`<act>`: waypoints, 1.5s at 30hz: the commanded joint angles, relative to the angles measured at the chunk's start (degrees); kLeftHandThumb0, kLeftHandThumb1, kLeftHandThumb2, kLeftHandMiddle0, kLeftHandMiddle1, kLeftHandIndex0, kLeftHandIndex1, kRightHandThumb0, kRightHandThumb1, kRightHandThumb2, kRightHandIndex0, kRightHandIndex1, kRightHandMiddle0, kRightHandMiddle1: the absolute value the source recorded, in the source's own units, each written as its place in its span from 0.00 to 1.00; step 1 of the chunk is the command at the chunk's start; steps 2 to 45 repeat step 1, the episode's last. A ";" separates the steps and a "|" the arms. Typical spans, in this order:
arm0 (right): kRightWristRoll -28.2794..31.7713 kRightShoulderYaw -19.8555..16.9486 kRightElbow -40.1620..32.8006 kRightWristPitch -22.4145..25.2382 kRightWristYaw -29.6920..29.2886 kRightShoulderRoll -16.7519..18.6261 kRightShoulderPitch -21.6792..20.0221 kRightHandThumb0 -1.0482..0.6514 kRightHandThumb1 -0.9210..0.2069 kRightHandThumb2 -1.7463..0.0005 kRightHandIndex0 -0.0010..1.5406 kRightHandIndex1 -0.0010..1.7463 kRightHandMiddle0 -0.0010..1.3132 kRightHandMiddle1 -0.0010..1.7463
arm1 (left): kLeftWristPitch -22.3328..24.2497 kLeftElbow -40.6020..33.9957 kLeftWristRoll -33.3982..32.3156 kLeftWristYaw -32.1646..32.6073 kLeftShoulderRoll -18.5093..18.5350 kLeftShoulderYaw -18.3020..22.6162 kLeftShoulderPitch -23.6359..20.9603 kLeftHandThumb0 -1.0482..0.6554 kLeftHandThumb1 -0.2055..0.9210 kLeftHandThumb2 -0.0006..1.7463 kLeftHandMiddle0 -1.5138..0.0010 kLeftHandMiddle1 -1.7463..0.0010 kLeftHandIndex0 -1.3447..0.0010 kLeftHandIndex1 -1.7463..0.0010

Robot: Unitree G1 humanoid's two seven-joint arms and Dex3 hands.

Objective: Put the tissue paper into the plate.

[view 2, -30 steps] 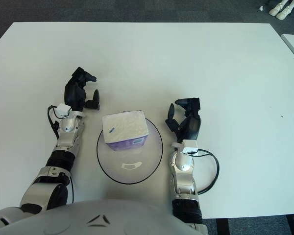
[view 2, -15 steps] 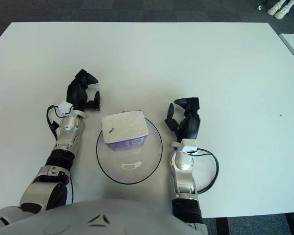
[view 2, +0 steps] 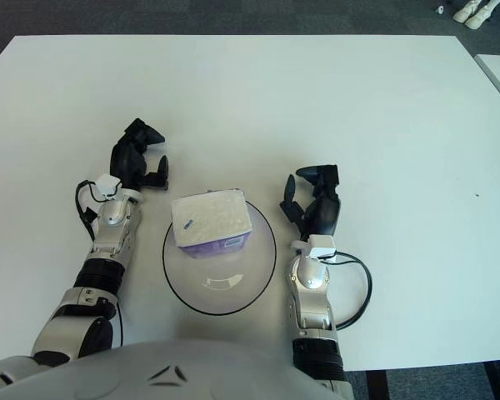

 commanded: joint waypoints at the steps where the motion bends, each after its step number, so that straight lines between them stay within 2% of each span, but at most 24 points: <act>1: -0.41 -1.35 3.36 2.91 -0.07 -0.23 1.88 0.39 0.21 0.51 0.38 0.77 0.25 1.00 | 6.37 2.69 -1.01 -0.10 -0.02 0.74 8.68 0.61 0.18 0.96 0.43 0.03 0.54 0.00; 45: -0.41 -1.35 3.36 2.91 -0.07 -0.23 1.88 0.39 0.21 0.51 0.38 0.77 0.25 1.00 | 6.37 2.69 -1.01 -0.10 -0.02 0.74 8.68 0.61 0.18 0.96 0.43 0.03 0.54 0.00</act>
